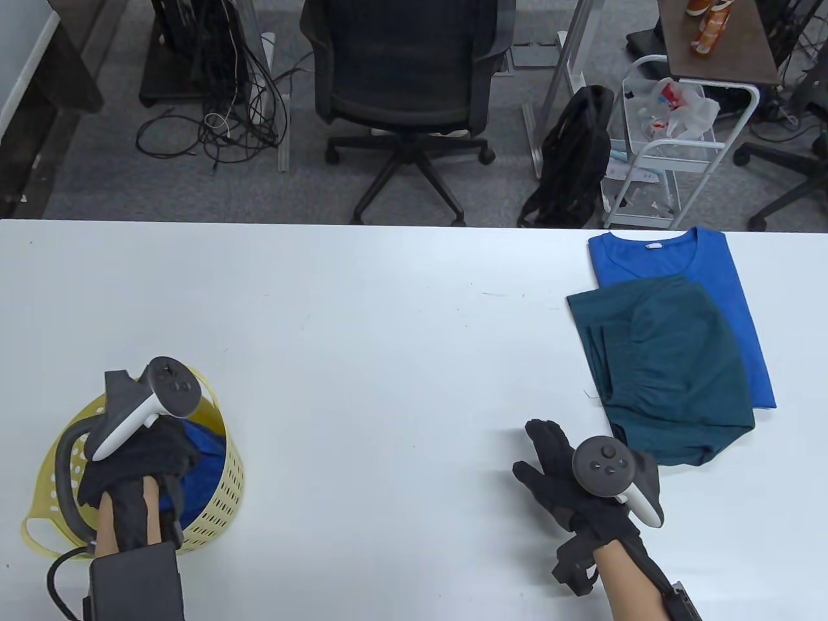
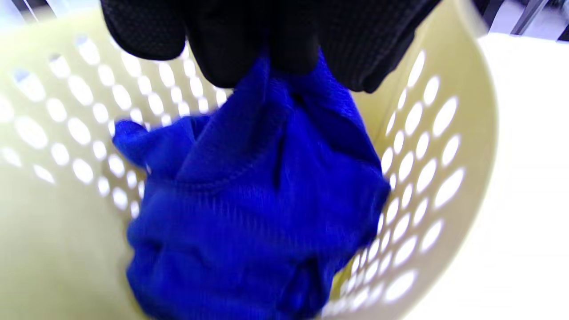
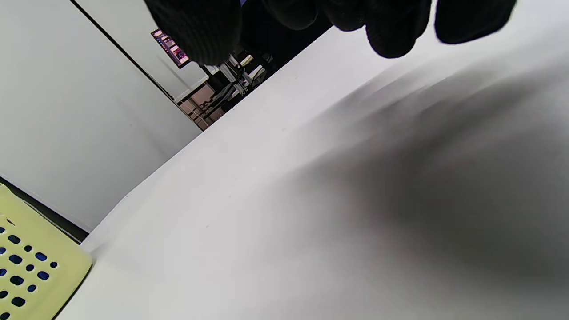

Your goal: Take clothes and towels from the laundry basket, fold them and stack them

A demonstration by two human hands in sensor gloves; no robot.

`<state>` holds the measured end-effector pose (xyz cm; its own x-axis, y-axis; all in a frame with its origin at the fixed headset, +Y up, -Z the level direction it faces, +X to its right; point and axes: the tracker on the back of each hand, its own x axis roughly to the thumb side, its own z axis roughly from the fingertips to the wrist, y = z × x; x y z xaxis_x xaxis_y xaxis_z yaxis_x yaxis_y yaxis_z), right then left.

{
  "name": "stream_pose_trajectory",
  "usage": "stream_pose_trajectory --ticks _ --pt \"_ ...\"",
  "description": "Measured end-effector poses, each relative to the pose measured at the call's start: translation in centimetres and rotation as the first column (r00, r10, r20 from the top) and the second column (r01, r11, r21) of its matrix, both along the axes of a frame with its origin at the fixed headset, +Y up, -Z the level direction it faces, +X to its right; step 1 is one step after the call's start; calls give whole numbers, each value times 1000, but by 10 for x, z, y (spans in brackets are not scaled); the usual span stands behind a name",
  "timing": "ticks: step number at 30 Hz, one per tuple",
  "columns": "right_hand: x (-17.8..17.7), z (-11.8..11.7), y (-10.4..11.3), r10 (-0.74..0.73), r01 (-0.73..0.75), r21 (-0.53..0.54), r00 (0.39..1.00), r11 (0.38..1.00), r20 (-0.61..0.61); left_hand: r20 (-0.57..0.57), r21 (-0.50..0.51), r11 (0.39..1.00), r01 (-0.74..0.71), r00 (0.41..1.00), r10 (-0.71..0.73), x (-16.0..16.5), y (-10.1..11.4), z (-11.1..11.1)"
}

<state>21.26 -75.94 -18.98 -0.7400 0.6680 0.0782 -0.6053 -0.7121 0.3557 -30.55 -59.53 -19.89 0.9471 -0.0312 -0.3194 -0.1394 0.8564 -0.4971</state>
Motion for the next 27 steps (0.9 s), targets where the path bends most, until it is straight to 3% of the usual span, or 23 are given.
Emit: stream_pose_trajectory --ticks 4,7,13,16,21,23,24,25,26,27 --pt "2 0 0 -7 7 2 1000 1000 8 -75 237 963 131 990 -116 -5 26 7" --pt "3 0 0 -11 11 1 1000 1000 12 -103 166 971 173 982 -157 -8 20 5" --pt "4 -1 -2 -13 13 -4 1000 1000 13 -148 7 993 119 982 -117 -13 -1 2" --pt "3 -1 -2 -11 11 -7 1000 1000 12 -174 -27 975 223 959 -224 -11 -1 0" --pt "3 -2 -4 -11 11 -15 1000 1000 11 -276 -37 971 236 932 -236 0 16 -4" --pt "3 -3 -6 -11 11 -17 1000 1000 9 -316 -85 929 361 874 -368 12 30 -7" --pt "3 -3 -6 -11 11 -17 1000 1000 9 -330 -66 872 485 814 -478 20 42 -9" --pt "3 -3 -6 -12 12 -17 1000 1000 10 -357 -19 837 548 778 -517 25 51 -9" --pt "4 -3 -7 -14 14 -15 1000 1000 12 -461 185 749 637 729 -506 33 70 -5" --pt "5 -3 -7 -20 20 -8 1000 1000 18 -545 564 539 626 772 -327 43 86 6"
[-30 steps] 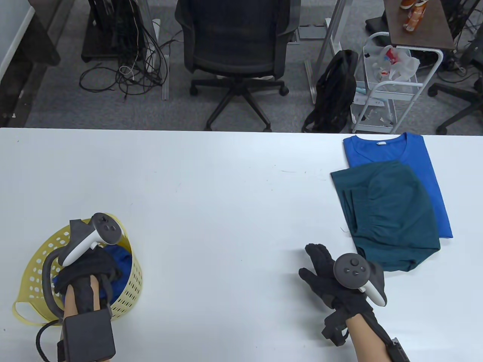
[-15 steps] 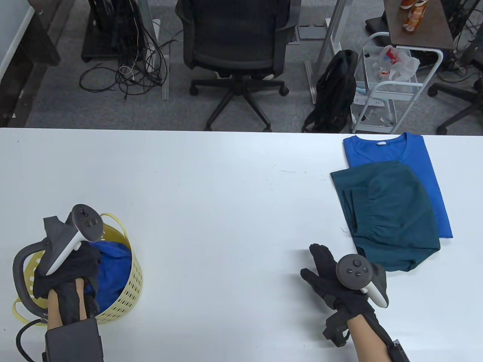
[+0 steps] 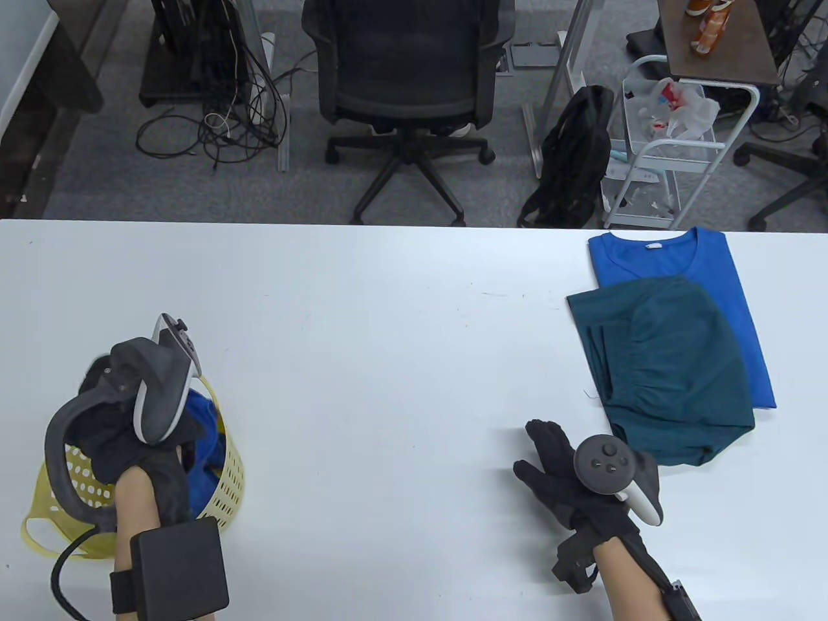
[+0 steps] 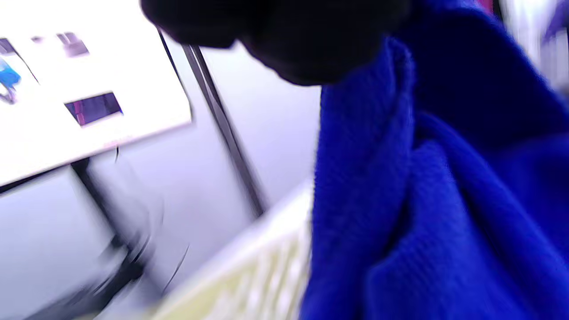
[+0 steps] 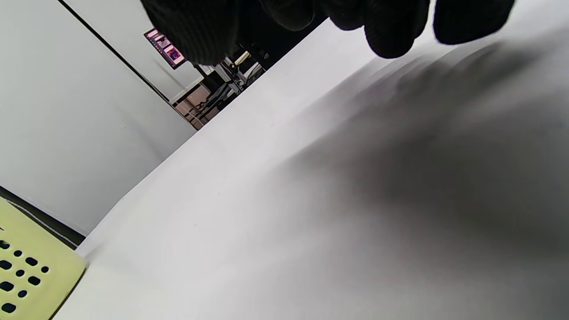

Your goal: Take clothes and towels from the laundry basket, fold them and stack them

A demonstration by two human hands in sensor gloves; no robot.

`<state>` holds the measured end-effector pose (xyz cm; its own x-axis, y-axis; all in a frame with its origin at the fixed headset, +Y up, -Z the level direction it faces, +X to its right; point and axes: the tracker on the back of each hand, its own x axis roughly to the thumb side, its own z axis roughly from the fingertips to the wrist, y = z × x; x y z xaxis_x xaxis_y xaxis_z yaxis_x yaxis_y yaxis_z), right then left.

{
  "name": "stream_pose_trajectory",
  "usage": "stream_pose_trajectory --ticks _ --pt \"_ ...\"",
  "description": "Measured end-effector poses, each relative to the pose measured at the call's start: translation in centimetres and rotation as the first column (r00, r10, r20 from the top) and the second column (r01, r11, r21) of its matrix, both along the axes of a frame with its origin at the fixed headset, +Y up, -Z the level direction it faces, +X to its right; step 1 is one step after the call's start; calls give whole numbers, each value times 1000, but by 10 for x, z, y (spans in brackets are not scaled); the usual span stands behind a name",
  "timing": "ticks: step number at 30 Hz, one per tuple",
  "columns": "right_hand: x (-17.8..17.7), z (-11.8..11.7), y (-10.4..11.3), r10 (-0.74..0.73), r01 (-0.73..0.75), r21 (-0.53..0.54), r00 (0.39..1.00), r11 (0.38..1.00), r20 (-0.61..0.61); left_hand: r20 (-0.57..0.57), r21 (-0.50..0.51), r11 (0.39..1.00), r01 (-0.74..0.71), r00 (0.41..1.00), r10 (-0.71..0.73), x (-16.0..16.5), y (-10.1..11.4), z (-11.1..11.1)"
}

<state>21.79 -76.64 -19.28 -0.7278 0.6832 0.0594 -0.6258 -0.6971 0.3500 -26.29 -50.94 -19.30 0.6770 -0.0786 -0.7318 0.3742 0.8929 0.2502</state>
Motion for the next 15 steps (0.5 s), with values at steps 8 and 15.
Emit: stream_pose_trajectory --ticks 8,15 --pt "10 -3 -3 -53 54 -10 998 999 35 680 392 908 -149 712 -177 114 76 21" --pt "21 -3 2 -105 105 -3 992 994 76 771 -176 974 -142 595 226 202 7 -4"
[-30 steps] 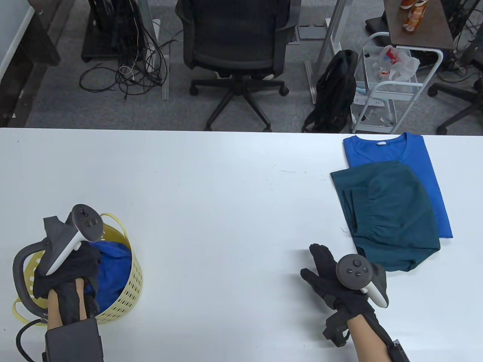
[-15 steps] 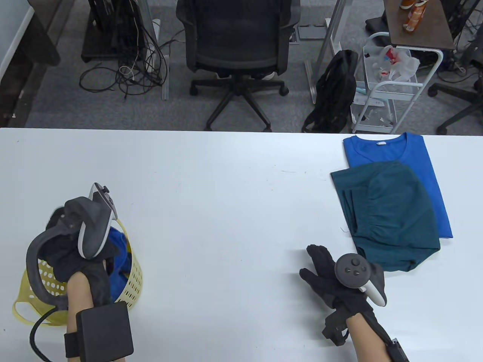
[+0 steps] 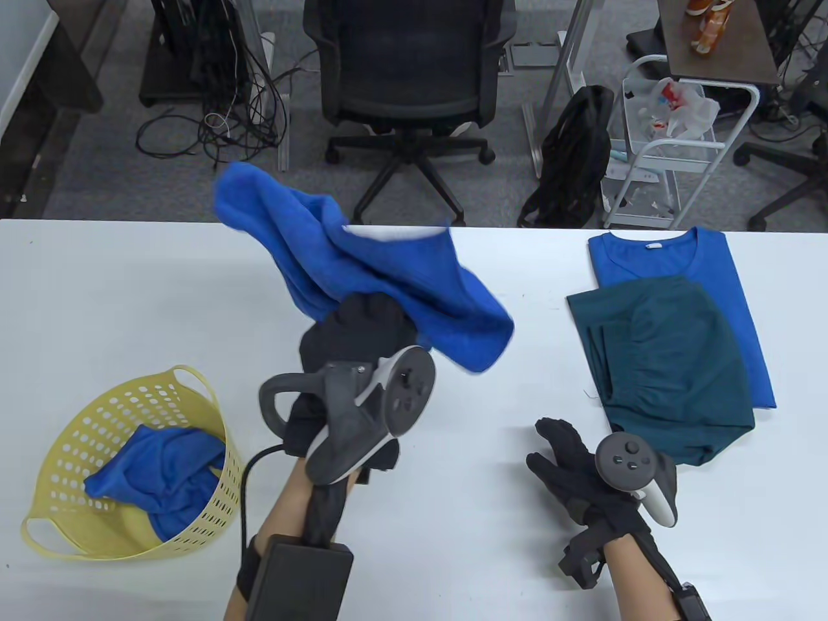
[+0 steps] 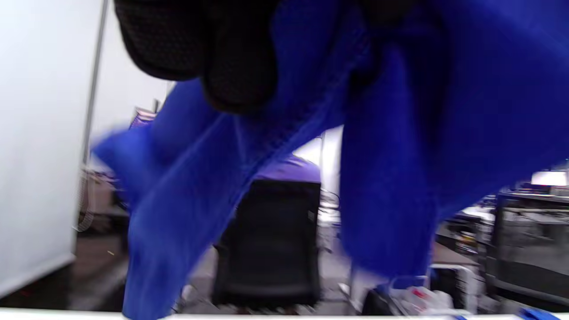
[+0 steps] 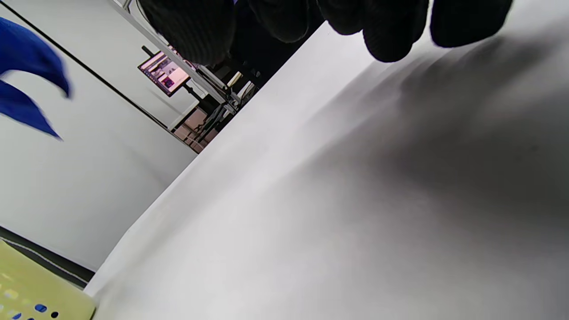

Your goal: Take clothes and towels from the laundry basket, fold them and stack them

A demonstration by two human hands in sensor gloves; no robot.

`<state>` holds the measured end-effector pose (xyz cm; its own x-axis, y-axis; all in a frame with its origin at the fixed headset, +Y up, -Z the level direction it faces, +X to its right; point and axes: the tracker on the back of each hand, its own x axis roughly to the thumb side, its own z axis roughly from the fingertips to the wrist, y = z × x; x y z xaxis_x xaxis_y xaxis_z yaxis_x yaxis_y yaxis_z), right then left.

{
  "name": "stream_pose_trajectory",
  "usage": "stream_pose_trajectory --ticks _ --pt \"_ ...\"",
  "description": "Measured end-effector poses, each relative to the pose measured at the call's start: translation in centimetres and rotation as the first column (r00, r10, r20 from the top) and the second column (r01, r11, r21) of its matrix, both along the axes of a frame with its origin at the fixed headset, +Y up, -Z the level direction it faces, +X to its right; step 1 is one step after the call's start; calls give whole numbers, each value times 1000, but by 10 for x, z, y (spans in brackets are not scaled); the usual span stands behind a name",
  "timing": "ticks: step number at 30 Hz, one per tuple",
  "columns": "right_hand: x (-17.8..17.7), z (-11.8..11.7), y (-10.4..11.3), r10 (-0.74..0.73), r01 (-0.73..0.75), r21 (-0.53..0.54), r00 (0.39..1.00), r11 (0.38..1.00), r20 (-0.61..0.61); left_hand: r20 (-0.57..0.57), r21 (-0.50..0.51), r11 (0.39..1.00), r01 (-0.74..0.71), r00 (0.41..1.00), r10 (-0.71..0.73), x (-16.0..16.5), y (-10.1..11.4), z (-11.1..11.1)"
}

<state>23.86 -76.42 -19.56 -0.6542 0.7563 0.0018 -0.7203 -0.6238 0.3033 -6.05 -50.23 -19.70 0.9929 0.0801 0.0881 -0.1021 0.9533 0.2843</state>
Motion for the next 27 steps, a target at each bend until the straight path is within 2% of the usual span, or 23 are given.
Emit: stream_pose_trajectory --ticks 4,6,7,8,10,12,14,15,16,18,20,22,24,25,27 --pt "7 3 15 -76 73 69 996 995 42 70 -197 980 -21 997 35 28 -50 -1" --pt "-1 9 29 -197 206 138 977 969 -76 108 -263 964 -34 992 64 38 -82 3" --pt "-13 13 38 -258 283 139 951 949 -170 137 -265 962 -61 986 100 41 -96 6" --pt "-22 17 44 -263 294 121 940 948 -219 163 -271 958 -96 976 144 43 -104 9" --pt "-52 26 59 -135 198 131 915 971 -379 222 -321 923 -212 931 291 43 -119 18" --pt "-70 31 68 -56 138 172 909 976 -413 248 -331 893 -306 885 395 37 -126 26" --pt "-76 31 76 -79 154 261 958 953 -276 235 -319 877 -359 866 441 26 -133 31" --pt "-76 28 80 -149 209 306 967 929 -208 225 -316 872 -374 863 452 18 -137 33" --pt "-75 26 82 -206 267 324 956 908 -210 222 -318 868 -382 860 460 11 -140 34" --pt "-73 22 86 -266 335 281 929 899 -257 218 -307 852 -423 841 496 1 -147 36" --pt "-71 22 84 -246 313 262 934 913 -258 211 -311 834 -455 823 528 -7 -153 35" --pt "-67 22 78 -173 214 284 971 935 -162 174 -297 846 -443 846 504 -16 -154 33" --pt "-59 22 71 -127 137 291 990 947 -54 149 -217 883 -417 879 452 -25 -155 32" --pt "-56 22 68 -151 147 285 989 947 -9 143 -190 897 -399 893 427 -28 -155 31" --pt "-50 21 62 -240 225 259 970 939 29 157 -223 900 -374 898 412 -34 -157 31"
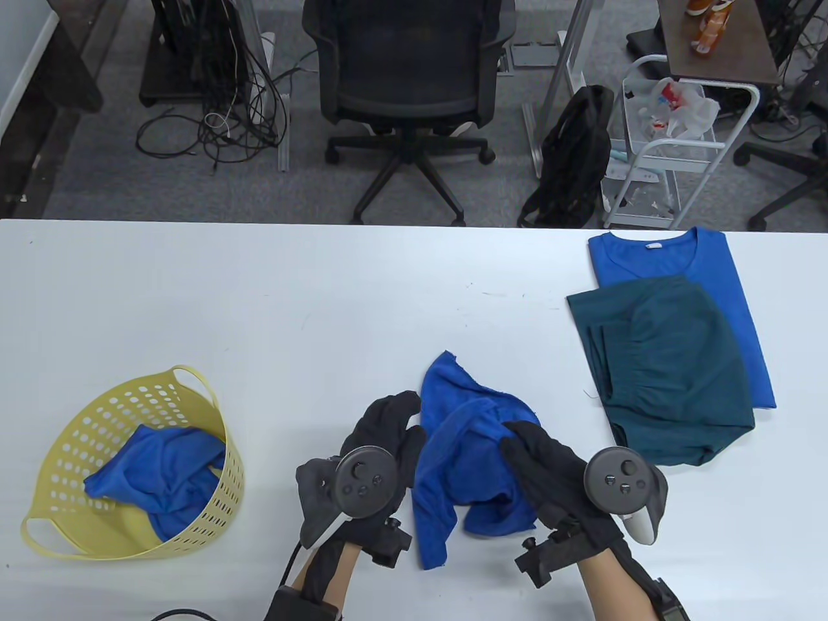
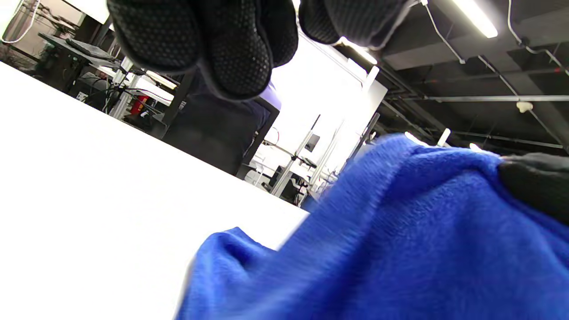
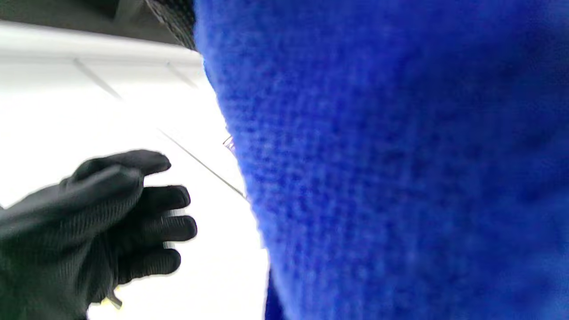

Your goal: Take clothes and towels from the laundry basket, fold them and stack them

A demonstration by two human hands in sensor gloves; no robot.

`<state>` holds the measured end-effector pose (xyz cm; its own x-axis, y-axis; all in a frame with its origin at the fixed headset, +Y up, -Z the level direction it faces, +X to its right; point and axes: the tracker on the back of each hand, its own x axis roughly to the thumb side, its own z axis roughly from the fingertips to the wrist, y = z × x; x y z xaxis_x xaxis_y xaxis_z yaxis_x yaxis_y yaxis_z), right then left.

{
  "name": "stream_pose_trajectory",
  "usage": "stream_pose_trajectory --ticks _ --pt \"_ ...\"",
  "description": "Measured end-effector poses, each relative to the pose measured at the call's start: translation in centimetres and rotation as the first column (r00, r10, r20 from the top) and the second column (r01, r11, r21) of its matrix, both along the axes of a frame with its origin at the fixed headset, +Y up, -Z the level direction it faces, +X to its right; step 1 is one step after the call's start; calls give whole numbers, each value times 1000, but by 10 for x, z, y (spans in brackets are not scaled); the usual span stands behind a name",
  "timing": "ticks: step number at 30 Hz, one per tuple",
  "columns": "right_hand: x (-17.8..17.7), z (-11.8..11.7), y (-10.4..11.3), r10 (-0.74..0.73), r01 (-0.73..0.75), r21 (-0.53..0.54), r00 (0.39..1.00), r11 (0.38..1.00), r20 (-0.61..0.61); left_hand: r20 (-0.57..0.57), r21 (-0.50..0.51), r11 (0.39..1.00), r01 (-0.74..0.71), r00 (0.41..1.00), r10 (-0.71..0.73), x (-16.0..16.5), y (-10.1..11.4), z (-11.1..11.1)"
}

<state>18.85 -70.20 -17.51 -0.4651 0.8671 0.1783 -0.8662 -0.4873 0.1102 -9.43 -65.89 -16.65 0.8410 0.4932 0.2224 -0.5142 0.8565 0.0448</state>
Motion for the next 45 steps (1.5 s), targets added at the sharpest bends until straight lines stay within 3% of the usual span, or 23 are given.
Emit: stream_pose_trajectory --ticks 5,8,12,16,18,21,23,26,27,29,31,34,38,40,42,45 --pt "10 -1 -4 -113 113 -38 994 993 -6 251 -317 943 -99 950 184 2 -17 -5" --pt "13 -1 -4 -155 154 -44 988 987 -18 362 -426 904 -22 912 193 10 -32 -9" --pt "15 -2 -5 -167 165 -45 985 985 -54 307 -405 913 40 947 95 21 -54 -12" --pt "10 -3 -9 -265 262 -44 957 964 -119 314 -456 888 66 945 91 40 -84 -9" --pt "8 -4 -9 -285 279 -61 944 958 -168 234 -393 919 26 970 72 44 -88 -7" --pt "8 -2 -3 -132 113 -107 974 988 -182 25 -122 988 -94 995 98 35 -76 -5" --pt "7 -2 3 66 -97 -136 973 986 -221 43 -142 974 -178 982 186 23 -67 -7" --pt "5 -2 10 355 -427 -194 878 883 -320 77 -210 925 -318 937 340 11 -62 -10" --pt "4 -1 11 413 -460 -153 872 875 -262 95 -217 919 -329 930 355 8 -60 -10" --pt "2 -1 9 376 -393 -39 901 919 -215 102 -185 930 -319 935 341 6 -56 -8" --pt "-2 -2 3 241 -240 40 932 970 -271 160 -203 929 -309 926 343 8 -53 -8" --pt "-13 -3 -9 103 -133 -64 933 989 -346 278 -313 894 -321 869 409 17 -51 -7" --pt "-17 -4 -19 110 -112 13 932 994 -346 342 -390 867 -310 826 449 25 -51 -5" --pt "-13 -3 -18 9 4 43 951 999 -309 282 -372 876 -306 862 421 24 -53 -6" --pt "-8 -3 -17 -94 107 34 961 994 -261 129 -337 894 -295 926 354 21 -55 -4" --pt "1 0 -13 -58 63 66 996 996 -69 68 -177 976 -129 987 143 20 -51 -1"
